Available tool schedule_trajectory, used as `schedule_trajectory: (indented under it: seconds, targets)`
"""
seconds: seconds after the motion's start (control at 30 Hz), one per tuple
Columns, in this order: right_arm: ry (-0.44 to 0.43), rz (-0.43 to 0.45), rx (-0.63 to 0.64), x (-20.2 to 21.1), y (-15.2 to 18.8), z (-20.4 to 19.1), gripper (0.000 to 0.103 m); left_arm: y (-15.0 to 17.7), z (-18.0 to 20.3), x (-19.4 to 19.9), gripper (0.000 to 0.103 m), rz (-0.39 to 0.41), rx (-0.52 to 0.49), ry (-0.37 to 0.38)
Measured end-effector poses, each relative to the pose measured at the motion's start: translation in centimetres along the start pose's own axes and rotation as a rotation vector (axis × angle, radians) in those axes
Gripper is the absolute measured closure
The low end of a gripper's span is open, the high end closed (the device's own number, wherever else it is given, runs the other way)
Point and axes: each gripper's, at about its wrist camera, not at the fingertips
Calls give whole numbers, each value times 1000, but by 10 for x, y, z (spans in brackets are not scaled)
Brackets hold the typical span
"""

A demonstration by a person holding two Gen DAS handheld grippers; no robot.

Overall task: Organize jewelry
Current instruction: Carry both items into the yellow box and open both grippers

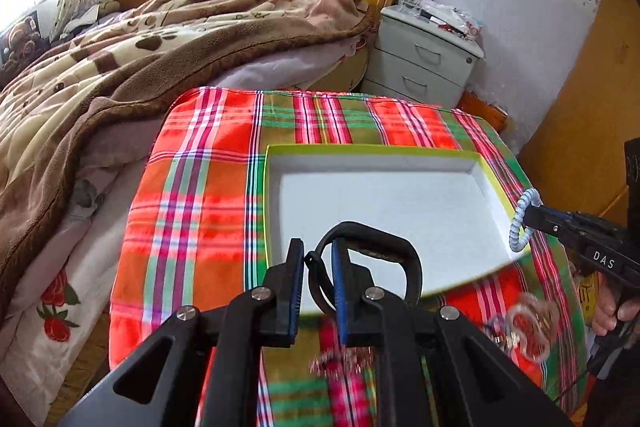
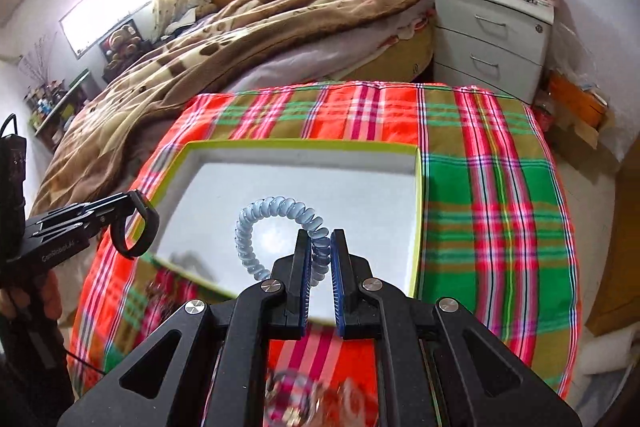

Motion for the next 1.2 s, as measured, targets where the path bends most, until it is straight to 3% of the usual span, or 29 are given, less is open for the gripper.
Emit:
schedule_trajectory:
  seconds: [0.3,0.63,1.2]
  targets:
    - [69,-59,-46,-40,-32,22,93,-31,1,-43,88,-53,-12,-14]
    - [161,-131,-2,-72,-46,26,93,-49,0,-83,88,-109,-17,-29]
    - [241,-169,37,-91,-51,26,92,-49,-2,-103,88,-139,-11,-44]
Point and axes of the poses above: each gripper's, at about its wrist camera, not at the fingertips, and x roughly against the way its jaws point, z to its right, y to its underside, and after that the axes turned 4 degrees about -z, right-handed
